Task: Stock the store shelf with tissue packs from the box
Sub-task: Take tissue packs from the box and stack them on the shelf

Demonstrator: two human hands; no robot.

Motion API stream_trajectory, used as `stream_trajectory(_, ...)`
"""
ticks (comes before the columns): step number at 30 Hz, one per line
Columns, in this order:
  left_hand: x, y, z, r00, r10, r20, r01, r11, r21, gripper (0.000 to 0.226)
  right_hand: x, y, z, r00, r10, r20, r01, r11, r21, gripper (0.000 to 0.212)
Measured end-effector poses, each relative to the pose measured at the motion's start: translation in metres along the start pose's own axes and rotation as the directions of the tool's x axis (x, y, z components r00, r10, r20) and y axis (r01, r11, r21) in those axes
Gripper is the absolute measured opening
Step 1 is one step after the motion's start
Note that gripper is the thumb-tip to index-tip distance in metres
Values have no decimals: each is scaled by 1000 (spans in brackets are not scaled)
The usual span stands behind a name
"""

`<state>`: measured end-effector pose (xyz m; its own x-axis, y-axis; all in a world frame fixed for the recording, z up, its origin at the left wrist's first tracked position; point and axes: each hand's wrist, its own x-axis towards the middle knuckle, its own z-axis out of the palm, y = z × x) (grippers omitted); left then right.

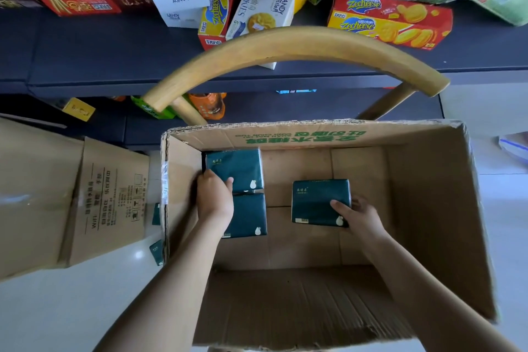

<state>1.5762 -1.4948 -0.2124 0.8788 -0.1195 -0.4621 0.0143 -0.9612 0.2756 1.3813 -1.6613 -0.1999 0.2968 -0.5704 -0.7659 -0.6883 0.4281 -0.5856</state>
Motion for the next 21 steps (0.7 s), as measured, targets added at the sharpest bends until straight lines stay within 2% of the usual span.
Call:
stream_trajectory(6,9,-3,10,999,15,38,-15,1000,-18,50,6,-2,-6,1000,26,-12,-26,1000,11,26)
stream_trajectory(11,13,-3,17,993,-36,115,41,998,-37,56,13,-3,-6,999,26,-20,-26,1000,3,29)
stream_trajectory(13,18,-4,20,978,-91,190,117,985,-129,57,15,-4,-6,1000,20,-21,-20,1000,1,32)
stream_trajectory(15,22,-5,20,954,-136,269,216,931,-295,52,16,-3,-7,1000,17,-20,-17,1000,4,36)
stream_trajectory(17,21,-6,17,938,-126,323,262,868,-422,44,16,-4,-8,1000,5,-17,-5,1000,6,38)
stream_trajectory(21,9,-10,4,924,-97,369,302,779,-550,32,10,-8,-13,999,-39,-16,39,999,32,31)
